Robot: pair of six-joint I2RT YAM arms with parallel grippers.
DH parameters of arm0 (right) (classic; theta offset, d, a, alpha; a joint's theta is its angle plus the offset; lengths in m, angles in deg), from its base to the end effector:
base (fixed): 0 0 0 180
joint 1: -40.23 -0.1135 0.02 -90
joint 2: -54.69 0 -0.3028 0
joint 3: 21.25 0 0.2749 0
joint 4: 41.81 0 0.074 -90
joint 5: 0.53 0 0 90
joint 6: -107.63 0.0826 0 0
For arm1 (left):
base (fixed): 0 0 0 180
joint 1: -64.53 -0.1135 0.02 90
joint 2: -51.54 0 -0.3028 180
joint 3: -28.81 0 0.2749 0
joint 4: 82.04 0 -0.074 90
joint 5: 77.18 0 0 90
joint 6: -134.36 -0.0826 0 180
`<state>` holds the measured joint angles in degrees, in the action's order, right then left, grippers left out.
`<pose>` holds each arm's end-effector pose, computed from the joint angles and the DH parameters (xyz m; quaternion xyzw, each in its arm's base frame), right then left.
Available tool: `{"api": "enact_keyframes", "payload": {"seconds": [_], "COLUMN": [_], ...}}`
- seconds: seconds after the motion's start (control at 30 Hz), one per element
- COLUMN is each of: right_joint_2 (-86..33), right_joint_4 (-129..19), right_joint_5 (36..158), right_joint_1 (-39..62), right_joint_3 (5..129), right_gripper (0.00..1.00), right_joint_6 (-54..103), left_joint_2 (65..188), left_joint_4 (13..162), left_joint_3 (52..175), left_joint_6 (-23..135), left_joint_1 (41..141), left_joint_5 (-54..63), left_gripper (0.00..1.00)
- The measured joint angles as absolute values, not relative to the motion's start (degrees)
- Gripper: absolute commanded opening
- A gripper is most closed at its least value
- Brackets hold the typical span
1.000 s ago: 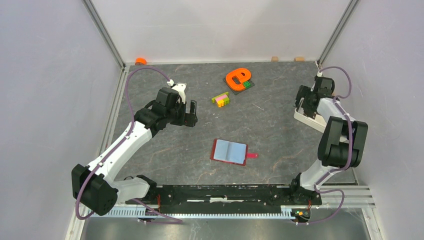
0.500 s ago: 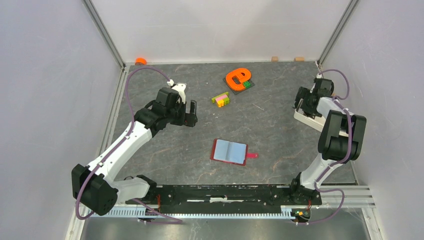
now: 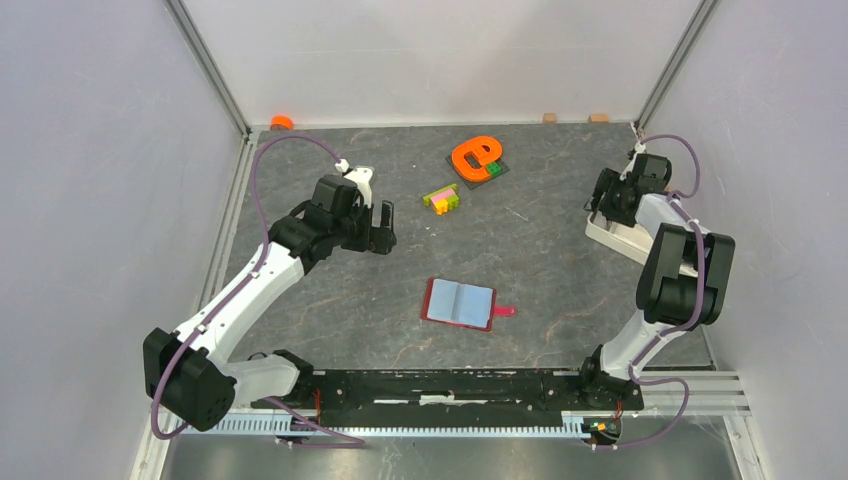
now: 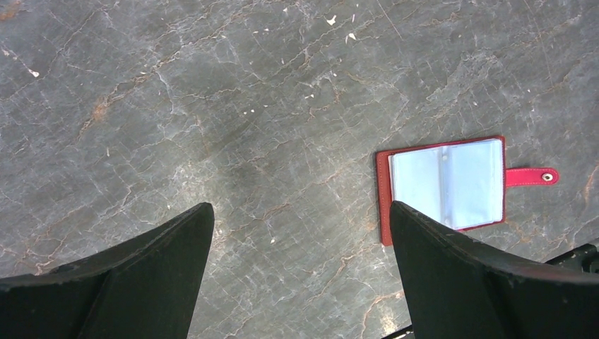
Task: Put the credit cards into the card holder
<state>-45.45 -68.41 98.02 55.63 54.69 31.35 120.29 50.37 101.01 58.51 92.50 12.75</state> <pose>0.4105 -0.1003 0.1782 0.2120 0.9156 0.0653 0.3355 0.2623 -0.1394 0.3032 0.1110 0.9143 -0.1405 0.3634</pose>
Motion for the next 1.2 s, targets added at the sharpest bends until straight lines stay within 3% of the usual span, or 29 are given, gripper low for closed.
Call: {"api": "enact_keyframes", "payload": {"seconds": [0.2, 0.5, 0.73, 1.2], "right_joint_2": [-43.9, -42.11, -41.23, -41.25], "right_joint_4": [-68.7, -69.02, -69.92, -72.46], "right_joint_5": [98.09, 97.15, 96.3, 87.07], "right_joint_1": [55.67, 55.74, 55.84, 56.11], "right_joint_3": [54.69, 54.69, 54.69, 53.9], "right_gripper": [0.6, 0.32, 0.21, 0.15], "right_joint_6": [31.87, 31.96, 31.76, 30.98], "left_joint_2": [120.29, 120.29, 120.4, 120.44], "left_joint_4": [50.37, 50.37, 50.37, 50.37], "left_joint_3": [101.01, 100.99, 100.99, 100.99], "left_joint_6": [58.51, 58.51, 58.51, 58.51], "left_joint_1": [92.52, 92.52, 92.5, 92.52], "left_joint_5": [12.27, 12.2, 12.0, 11.15], "left_gripper": [1.0, 1.0, 1.0, 1.0]}}
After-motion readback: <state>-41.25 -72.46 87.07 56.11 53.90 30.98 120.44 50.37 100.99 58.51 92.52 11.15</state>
